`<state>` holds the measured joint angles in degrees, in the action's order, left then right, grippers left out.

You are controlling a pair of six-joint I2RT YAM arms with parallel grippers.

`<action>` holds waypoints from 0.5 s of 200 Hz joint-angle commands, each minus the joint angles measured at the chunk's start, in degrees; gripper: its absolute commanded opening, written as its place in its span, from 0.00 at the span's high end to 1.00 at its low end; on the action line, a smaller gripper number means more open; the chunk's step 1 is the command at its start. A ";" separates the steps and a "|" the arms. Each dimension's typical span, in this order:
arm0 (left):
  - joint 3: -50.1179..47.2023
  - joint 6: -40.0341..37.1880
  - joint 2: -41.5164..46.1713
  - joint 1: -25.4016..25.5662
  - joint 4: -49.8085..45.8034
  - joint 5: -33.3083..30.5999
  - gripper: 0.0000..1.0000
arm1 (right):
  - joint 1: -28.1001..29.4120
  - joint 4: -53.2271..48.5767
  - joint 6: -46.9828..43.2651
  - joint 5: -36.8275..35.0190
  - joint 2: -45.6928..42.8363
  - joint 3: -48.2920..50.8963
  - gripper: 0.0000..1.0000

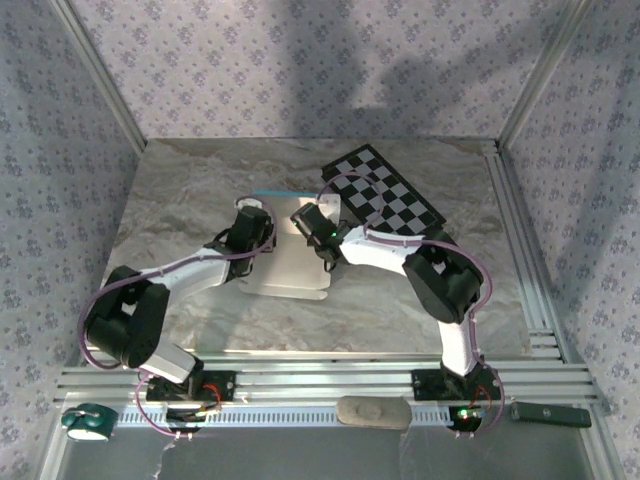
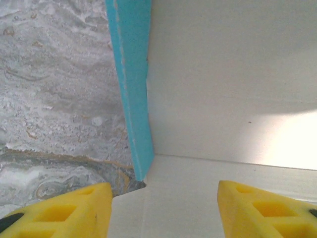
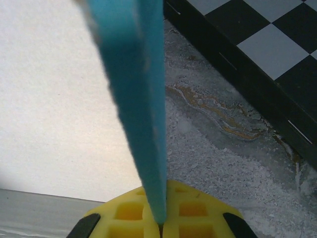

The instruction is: Fold the paper box

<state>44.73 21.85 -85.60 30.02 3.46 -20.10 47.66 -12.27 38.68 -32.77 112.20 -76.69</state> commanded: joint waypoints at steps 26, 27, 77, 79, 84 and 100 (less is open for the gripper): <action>4.07 2.43 3.01 -1.75 -9.68 3.20 0.38 | -1.29 -11.64 6.75 5.33 1.52 -6.35 1.00; 4.11 2.46 3.08 -1.78 -9.78 3.21 0.38 | -1.36 -11.81 6.84 5.56 1.61 -6.54 1.00; 7.94 4.16 11.31 -1.90 -18.05 -2.28 0.38 | -2.88 -24.01 17.32 15.30 4.28 -14.41 1.00; 7.99 4.34 11.72 -1.79 -18.36 -2.86 0.38 | -2.96 -24.57 18.19 15.77 4.41 -14.73 1.00; 7.93 4.74 13.68 -1.66 -18.84 -4.42 0.38 | -3.17 -25.85 20.32 17.13 4.72 -15.33 1.00; 7.63 5.22 19.75 -1.55 -19.59 -6.26 0.38 | -4.46 -26.31 26.78 23.02 4.68 -15.15 1.00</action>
<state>50.30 25.19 -74.13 28.23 -11.99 -20.86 44.71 -31.33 53.17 -18.87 116.14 -89.86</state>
